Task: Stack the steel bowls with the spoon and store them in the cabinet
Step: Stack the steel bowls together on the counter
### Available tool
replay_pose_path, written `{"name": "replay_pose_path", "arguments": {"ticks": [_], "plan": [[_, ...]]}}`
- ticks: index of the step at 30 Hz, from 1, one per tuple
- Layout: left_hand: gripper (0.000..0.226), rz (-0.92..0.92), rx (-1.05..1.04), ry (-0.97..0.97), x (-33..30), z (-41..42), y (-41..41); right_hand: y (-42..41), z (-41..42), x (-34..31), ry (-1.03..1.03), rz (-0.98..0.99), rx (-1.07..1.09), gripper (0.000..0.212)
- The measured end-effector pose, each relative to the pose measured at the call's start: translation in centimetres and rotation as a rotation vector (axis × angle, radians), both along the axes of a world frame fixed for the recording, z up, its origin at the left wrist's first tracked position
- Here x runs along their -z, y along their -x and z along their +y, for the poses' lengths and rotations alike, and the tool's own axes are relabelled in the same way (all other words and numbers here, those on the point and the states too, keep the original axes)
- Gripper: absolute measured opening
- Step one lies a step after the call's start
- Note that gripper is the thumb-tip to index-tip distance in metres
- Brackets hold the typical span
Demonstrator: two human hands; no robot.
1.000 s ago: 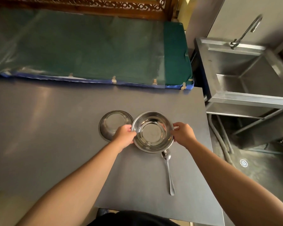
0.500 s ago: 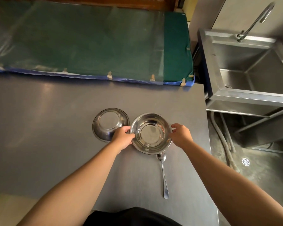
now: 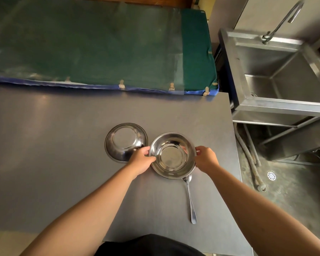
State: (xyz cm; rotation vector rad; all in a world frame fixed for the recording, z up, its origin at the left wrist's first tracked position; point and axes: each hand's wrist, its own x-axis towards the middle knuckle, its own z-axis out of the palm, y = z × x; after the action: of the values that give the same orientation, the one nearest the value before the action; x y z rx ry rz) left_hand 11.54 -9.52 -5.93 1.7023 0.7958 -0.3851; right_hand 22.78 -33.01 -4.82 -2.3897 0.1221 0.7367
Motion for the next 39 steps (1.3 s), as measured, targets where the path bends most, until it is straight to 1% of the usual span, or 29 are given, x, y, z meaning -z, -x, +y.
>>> {"name": "replay_pose_path", "arguments": {"ticks": [5,9,12,15,21,27,29,32,36,38,39], "plan": [[0.072,-0.01,0.022,0.022,-0.4,0.3,0.1,0.3,0.1,-0.2,0.041,0.005,-0.001,0.04],[0.071,-0.022,0.023,0.011,-1.2,1.2,0.4,0.2,0.9,-0.7,0.097,-0.051,-0.015,0.055],[0.065,-0.036,0.01,-0.03,-1.8,2.6,1.1,-0.4,2.3,-1.6,0.119,-0.094,-0.054,0.063],[0.055,-0.061,-0.058,-0.067,-2.4,4.8,1.9,-1.1,4.8,-2.7,0.109,-0.132,-0.108,0.059],[0.057,-0.041,-0.206,-0.216,-2.5,10.2,3.7,-2.0,11.2,-3.4,0.038,-0.179,-0.259,0.051],[0.063,-0.013,-0.277,-0.222,-1.3,13.8,4.1,-2.3,16.4,-1.9,0.036,-0.131,-0.386,0.058],[0.069,0.006,-0.29,-0.211,-0.6,14.6,4.0,-2.3,17.7,-1.2,0.04,-0.102,-0.415,0.062],[0.08,0.043,-0.314,-0.194,0.4,15.5,3.5,-2.4,19.4,-0.4,0.023,-0.024,-0.424,0.073],[0.094,0.073,-0.29,-0.126,1.2,16.3,2.6,-2.9,21.0,0.5,0.012,0.107,-0.399,0.09],[0.095,0.075,-0.281,-0.091,1.5,16.5,2.2,-3.3,21.6,0.9,0.018,0.163,-0.372,0.098],[0.092,0.074,-0.275,-0.074,1.5,16.4,2.1,-3.5,21.9,1.1,0.023,0.189,-0.36,0.101]]}}
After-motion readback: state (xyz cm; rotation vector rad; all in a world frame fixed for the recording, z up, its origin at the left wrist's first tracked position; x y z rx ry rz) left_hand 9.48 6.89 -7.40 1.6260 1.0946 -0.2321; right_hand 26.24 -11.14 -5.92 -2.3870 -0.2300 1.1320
